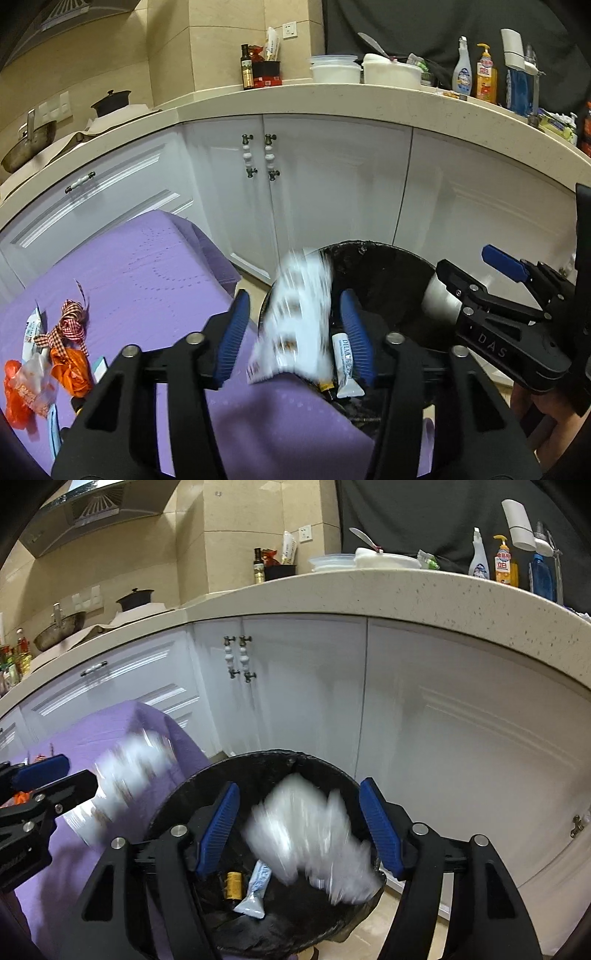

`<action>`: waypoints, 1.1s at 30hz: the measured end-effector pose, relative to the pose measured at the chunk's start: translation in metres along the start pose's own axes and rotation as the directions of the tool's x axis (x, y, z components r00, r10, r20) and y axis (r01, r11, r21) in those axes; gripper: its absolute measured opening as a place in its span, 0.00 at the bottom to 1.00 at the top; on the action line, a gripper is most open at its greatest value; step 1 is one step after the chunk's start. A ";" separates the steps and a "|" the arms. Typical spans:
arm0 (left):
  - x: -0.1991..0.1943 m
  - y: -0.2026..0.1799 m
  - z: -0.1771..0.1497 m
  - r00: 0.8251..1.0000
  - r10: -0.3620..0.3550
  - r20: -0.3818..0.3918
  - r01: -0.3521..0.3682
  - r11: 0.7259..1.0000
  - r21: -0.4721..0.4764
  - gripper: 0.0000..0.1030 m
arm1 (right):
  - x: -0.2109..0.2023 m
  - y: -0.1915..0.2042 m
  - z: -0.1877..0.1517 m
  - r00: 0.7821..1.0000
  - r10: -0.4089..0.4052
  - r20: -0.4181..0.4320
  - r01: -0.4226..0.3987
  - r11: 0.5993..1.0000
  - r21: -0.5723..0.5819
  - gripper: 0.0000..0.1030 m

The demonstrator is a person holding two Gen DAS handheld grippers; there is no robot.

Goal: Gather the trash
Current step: 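Carry both items over the black bin and open both tools to drop them, then move both tools back over the table toward the tubes and bottles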

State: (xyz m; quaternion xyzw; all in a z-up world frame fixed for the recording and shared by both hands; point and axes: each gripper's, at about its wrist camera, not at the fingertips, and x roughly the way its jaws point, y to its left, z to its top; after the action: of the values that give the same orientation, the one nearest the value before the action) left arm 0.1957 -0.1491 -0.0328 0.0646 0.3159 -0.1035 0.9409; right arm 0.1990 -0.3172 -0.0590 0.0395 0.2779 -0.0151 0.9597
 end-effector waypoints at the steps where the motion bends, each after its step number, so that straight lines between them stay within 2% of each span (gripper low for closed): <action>1: 0.003 0.000 0.000 1.000 0.003 -0.007 -0.003 1.000 -0.003 0.49 | 0.001 0.000 0.000 1.000 -0.003 -0.001 0.003 1.000 0.003 0.64; 10: -0.015 0.022 -0.004 1.000 0.019 0.002 -0.019 0.999 -0.045 0.52 | -0.011 0.006 0.000 1.000 0.007 0.005 -0.007 1.000 0.009 0.64; 16: -0.050 0.054 -0.019 0.998 0.068 0.015 -0.066 0.993 -0.093 0.55 | -0.026 0.031 0.001 0.998 0.062 0.017 -0.062 0.998 -0.005 0.64; 19: -0.069 0.075 -0.030 0.993 0.116 0.018 -0.113 0.986 -0.119 0.55 | -0.032 0.052 0.000 0.995 0.103 0.016 -0.102 0.994 -0.028 0.64; 25: -0.104 0.123 -0.059 0.975 0.221 -0.003 -0.217 0.959 -0.184 0.55 | -0.045 0.101 -0.007 0.979 0.202 0.004 -0.201 0.976 -0.082 0.64; 33: -0.144 0.183 -0.102 0.936 0.348 -0.056 -0.350 0.897 -0.269 0.55 | -0.064 0.163 -0.022 0.949 0.313 -0.028 -0.313 0.936 -0.163 0.64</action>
State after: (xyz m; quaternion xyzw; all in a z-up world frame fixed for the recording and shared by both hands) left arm 0.0670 0.0695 -0.0161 -0.0106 0.3136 0.1119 0.9429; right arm 0.1419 -0.1525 -0.0320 0.0035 0.2690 0.1607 0.9496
